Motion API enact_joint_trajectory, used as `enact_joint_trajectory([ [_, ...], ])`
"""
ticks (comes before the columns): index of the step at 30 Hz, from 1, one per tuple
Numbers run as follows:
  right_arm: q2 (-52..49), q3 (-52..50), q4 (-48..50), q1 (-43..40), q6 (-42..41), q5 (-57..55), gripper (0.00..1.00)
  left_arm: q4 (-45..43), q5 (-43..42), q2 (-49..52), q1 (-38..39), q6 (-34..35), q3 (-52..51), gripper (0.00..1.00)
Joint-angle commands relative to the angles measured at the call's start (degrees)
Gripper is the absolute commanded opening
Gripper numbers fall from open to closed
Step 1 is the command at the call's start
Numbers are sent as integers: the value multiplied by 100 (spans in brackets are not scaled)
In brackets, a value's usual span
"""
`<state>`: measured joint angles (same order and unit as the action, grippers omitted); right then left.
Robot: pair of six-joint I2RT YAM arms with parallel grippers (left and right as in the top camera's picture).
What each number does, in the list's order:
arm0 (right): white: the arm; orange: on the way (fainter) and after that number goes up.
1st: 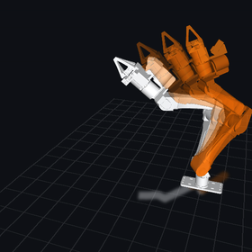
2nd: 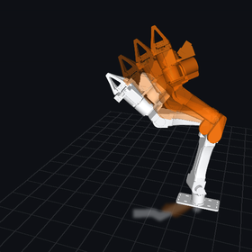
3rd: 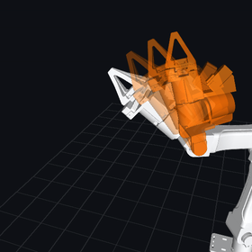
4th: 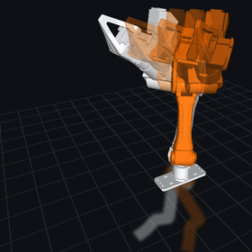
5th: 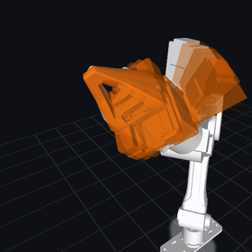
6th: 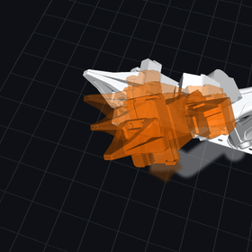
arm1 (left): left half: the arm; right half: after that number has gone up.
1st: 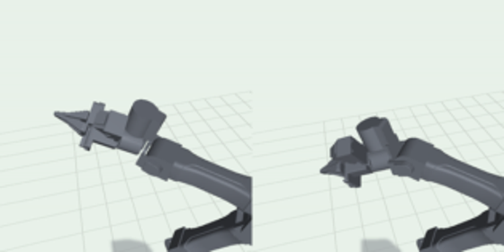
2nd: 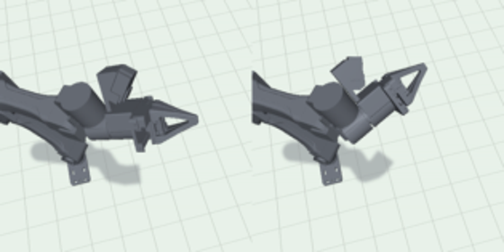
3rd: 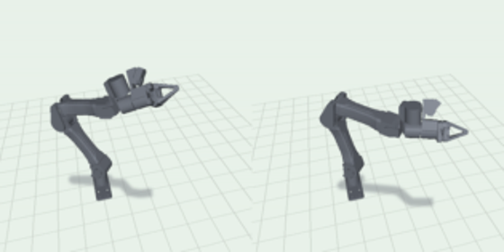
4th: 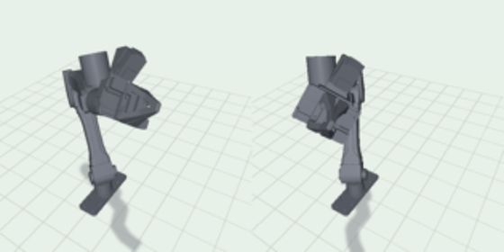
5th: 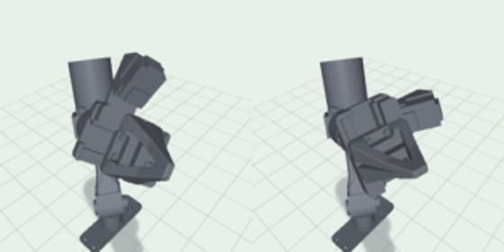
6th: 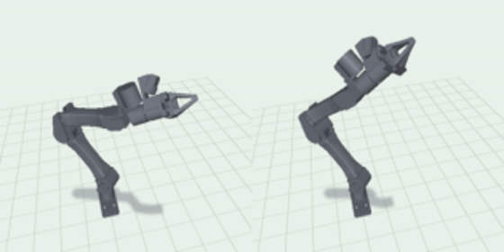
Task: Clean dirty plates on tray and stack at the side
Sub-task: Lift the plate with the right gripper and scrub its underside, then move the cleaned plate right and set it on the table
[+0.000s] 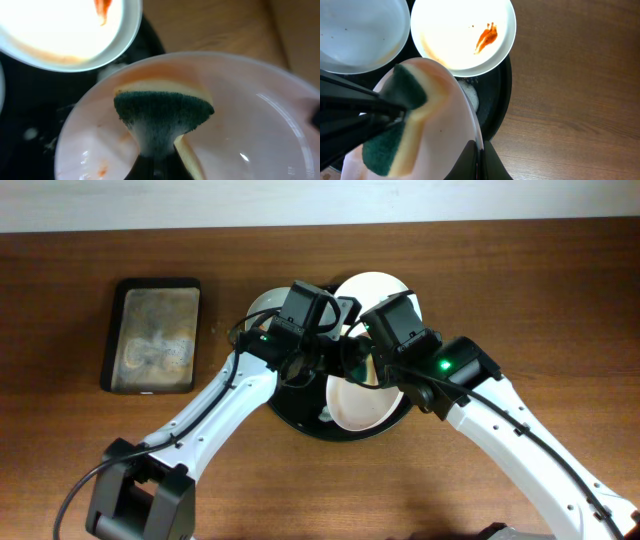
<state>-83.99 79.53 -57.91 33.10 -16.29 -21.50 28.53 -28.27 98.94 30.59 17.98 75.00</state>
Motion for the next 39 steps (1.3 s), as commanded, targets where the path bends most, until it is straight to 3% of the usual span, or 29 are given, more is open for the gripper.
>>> enact_joint_trajectory([
  [1,4,221,0,-13,-72,28,4,216,660,-103,15,-179,-17,0],
  [13,4,219,-153,-13,-68,-214,4,802,2212,-103,0,-352,-17,0],
  [21,4,219,-345,-20,-74,-400,4,837,2702,-184,-2,-350,-15,0],
  [26,4,219,-505,-249,-339,-267,4,828,2544,-387,-175,-343,-15,3],
  [31,4,219,-555,-1193,-367,1029,4,769,1746,-581,-568,-348,-15,3],
  [39,4,219,-468,-2601,-197,1980,4,798,1598,-581,-671,-348,-15,3],
])
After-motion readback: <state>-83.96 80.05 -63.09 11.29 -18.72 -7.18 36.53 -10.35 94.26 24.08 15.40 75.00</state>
